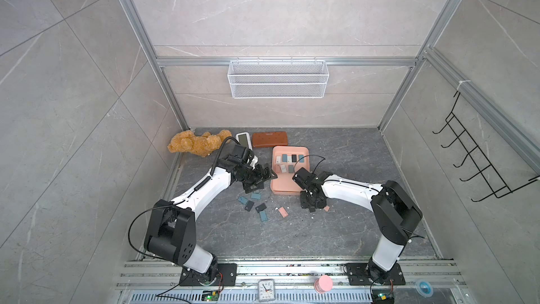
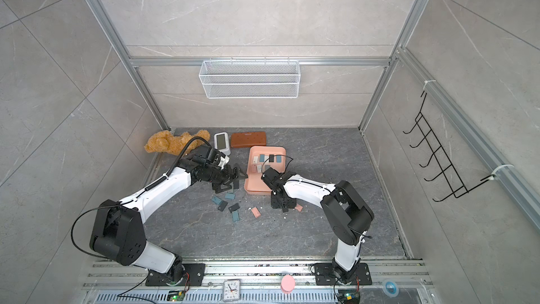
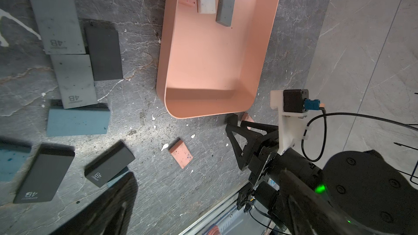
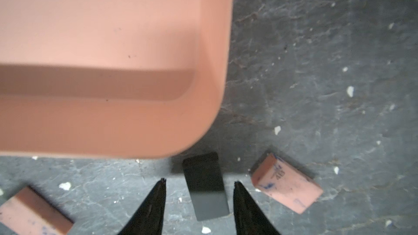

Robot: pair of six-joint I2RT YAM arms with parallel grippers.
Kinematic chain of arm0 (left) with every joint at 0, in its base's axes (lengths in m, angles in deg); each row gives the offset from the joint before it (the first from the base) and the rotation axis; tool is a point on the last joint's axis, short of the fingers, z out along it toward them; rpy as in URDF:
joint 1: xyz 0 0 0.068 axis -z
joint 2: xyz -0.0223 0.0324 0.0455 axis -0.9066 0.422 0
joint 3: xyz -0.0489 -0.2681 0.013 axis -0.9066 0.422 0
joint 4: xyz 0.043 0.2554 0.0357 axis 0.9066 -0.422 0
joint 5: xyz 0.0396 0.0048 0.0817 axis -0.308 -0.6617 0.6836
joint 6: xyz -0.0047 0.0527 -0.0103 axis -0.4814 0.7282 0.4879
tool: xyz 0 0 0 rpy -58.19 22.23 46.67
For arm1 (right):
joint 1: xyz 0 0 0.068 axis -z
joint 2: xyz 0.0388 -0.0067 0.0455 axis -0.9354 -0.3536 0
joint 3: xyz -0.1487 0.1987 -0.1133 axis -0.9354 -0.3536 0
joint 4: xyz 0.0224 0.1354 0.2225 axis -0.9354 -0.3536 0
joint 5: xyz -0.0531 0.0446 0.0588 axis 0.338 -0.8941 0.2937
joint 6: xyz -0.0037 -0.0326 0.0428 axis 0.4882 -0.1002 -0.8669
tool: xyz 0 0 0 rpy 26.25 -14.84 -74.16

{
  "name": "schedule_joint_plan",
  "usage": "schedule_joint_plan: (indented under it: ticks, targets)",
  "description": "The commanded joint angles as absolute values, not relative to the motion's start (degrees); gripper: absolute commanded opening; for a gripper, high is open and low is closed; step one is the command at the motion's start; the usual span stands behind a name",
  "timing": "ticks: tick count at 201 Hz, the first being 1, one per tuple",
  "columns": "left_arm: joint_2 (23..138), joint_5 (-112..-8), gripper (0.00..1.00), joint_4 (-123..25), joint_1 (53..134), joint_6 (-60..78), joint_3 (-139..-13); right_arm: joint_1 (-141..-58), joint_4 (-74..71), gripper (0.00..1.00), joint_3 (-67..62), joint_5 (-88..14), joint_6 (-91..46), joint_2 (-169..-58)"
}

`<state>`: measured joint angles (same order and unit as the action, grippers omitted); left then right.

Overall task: Put the eraser in the storage box
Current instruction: Pick up the eraser from the center of the board.

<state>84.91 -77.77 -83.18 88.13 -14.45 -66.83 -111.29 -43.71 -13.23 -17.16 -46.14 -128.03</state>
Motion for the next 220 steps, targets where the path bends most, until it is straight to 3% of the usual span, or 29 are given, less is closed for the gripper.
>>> schedule_joint_plan:
  ticks: [1,119,220]
  targets:
    - [85.9,-80.0,0.99,-82.8,87.9,-14.0,-67.4,-111.5,-45.6,0.51,-11.9,-16.4,-46.1,-126.5]
    - [86.4,-80.4,0.99,-82.8,88.0,-14.0,-68.2,-111.5,-40.8,0.48,-16.2,-16.8,-44.2,-131.1]
    - [87.7,-80.4,0.99,-82.5,88.5,-14.3,-69.2,-111.5,-42.7,0.19,-17.7,-12.6,-46.7,-130.0]
